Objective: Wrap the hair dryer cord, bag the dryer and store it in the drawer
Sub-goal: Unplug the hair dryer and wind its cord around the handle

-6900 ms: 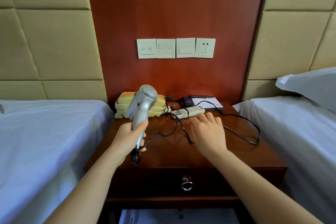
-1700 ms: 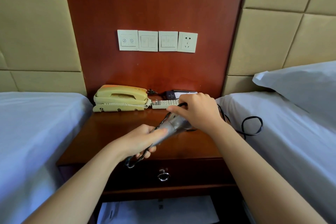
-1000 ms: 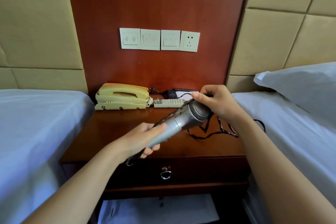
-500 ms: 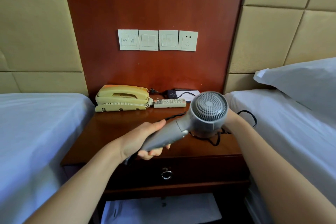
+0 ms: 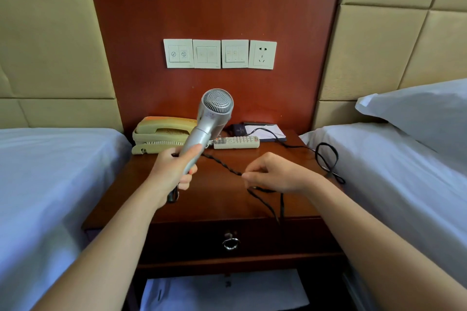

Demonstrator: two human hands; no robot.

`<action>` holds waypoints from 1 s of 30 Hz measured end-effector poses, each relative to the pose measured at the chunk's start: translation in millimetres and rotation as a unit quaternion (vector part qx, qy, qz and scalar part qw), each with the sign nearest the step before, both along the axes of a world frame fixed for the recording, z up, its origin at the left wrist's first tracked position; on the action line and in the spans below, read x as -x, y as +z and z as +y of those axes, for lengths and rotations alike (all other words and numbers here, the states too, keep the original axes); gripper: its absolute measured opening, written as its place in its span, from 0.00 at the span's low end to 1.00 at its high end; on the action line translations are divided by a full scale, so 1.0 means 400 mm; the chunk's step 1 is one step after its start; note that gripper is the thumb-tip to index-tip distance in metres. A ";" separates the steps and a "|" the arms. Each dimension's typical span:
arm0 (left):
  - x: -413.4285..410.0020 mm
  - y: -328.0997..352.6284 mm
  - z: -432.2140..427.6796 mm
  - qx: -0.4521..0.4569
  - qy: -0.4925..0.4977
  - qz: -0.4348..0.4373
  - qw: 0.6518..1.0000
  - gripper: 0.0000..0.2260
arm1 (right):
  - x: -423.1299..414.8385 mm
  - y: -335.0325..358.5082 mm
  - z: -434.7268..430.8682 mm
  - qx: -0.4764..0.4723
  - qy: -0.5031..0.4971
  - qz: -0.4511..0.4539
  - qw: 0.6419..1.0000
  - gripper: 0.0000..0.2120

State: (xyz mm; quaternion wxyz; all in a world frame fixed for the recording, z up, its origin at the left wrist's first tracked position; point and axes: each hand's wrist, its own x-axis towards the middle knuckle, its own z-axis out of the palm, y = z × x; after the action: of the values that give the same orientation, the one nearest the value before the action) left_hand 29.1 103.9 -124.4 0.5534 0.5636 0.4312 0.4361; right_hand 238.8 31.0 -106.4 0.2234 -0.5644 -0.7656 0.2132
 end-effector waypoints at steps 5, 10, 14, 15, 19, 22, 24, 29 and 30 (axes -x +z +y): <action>-0.020 -0.014 0.013 -0.030 0.055 0.121 0.991 0.15 | 0.039 0.045 -0.012 -0.071 0.002 -0.151 0.986 0.18; -0.038 -0.017 -0.002 -0.091 0.093 0.259 0.957 0.25 | 0.096 0.082 -0.035 -0.184 -0.012 -0.219 0.958 0.10; -0.056 0.001 -0.034 -0.135 0.086 0.283 0.946 0.19 | 0.118 0.082 -0.025 -0.253 -0.010 -0.188 0.949 0.12; -0.058 0.004 -0.040 -0.149 0.081 0.280 0.945 0.15 | 0.121 0.082 -0.024 -0.259 -0.006 -0.165 0.952 0.11; -0.059 0.003 -0.047 -0.191 0.056 0.268 0.943 0.16 | 0.116 0.098 -0.022 -0.262 0.001 -0.074 0.962 0.09; -0.060 -0.001 -0.047 -0.207 0.058 0.311 0.926 0.20 | 0.090 0.108 -0.015 -0.237 -0.011 -0.039 0.971 0.15; -0.063 0.001 -0.056 -0.214 0.042 0.344 0.913 0.17 | 0.074 0.111 -0.014 -0.204 -0.020 -0.040 0.978 0.19; -0.068 0.004 -0.067 -0.220 -0.018 0.374 0.901 0.16 | 0.035 0.100 -0.003 -0.070 -0.015 -0.008 0.997 0.20; -0.067 0.003 -0.063 -0.218 -0.031 0.371 0.902 0.16 | 0.028 0.099 -0.005 -0.040 -0.013 0.005 0.999 0.20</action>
State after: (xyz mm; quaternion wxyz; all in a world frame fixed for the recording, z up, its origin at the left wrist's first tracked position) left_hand 55.9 78.5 -123.2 0.2305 0.8042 0.4817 0.2611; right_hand 227.7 28.9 -66.6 0.2525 -0.5638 -0.7650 0.1820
